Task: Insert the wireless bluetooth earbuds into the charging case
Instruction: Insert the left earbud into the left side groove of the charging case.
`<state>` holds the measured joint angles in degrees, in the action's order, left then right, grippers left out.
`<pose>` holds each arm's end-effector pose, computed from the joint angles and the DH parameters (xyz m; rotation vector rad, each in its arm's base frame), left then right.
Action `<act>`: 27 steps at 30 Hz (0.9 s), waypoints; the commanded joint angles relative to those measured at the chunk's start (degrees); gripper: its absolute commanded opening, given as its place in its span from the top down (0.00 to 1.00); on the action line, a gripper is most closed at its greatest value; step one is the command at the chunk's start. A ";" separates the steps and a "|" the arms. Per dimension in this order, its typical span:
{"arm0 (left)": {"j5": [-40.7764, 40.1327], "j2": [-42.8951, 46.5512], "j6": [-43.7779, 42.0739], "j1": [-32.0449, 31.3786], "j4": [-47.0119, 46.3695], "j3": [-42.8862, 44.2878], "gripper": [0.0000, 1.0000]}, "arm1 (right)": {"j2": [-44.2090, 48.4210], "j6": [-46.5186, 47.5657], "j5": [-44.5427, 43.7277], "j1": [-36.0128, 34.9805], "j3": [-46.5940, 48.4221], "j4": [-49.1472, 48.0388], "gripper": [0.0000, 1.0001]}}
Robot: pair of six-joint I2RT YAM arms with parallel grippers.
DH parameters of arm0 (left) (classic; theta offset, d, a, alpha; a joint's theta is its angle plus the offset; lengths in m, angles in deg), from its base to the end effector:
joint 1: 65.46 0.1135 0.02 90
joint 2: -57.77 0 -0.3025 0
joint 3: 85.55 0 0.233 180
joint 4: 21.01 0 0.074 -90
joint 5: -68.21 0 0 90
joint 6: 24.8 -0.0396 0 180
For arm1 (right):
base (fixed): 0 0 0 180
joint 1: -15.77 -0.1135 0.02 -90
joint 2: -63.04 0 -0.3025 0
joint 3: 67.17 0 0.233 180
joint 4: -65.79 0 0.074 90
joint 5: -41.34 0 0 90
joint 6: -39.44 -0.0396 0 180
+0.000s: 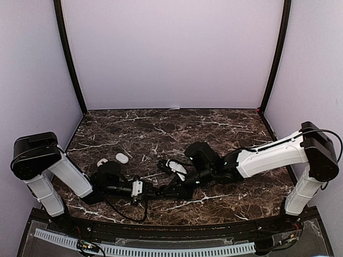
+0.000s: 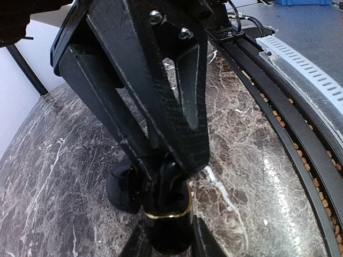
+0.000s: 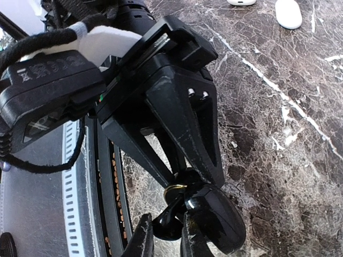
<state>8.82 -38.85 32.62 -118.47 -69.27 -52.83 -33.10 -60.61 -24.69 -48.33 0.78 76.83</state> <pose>0.1412 -0.2210 0.1756 1.5217 1.0845 -0.7389 0.1354 0.3156 0.2345 -1.3289 2.0638 1.1123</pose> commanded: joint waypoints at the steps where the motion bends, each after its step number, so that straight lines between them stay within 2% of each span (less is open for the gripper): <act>1: 1.65 2.26 0.98 -1.13 -5.48 -0.79 1.00 | -1.10 -5.43 -3.65 0.55 1.73 -1.15 0.87; 13: 0.24 2.39 2.66 -1.13 -8.52 -1.61 1.00 | -2.80 -19.89 -3.82 0.65 2.41 -2.67 0.90; 17: 0.44 2.57 2.82 -1.13 -8.41 -1.63 1.00 | -3.09 -21.85 -3.44 0.64 2.98 -2.34 0.90; 27: 5.32 3.45 4.21 -1.13 -8.65 -1.77 1.00 | -3.23 -2.08 -6.41 0.39 7.07 8.39 0.91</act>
<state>7.16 -38.55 35.44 -118.50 -72.18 -54.34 -34.65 -72.04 -25.33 -48.35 5.29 81.16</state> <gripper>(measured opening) 0.245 0.130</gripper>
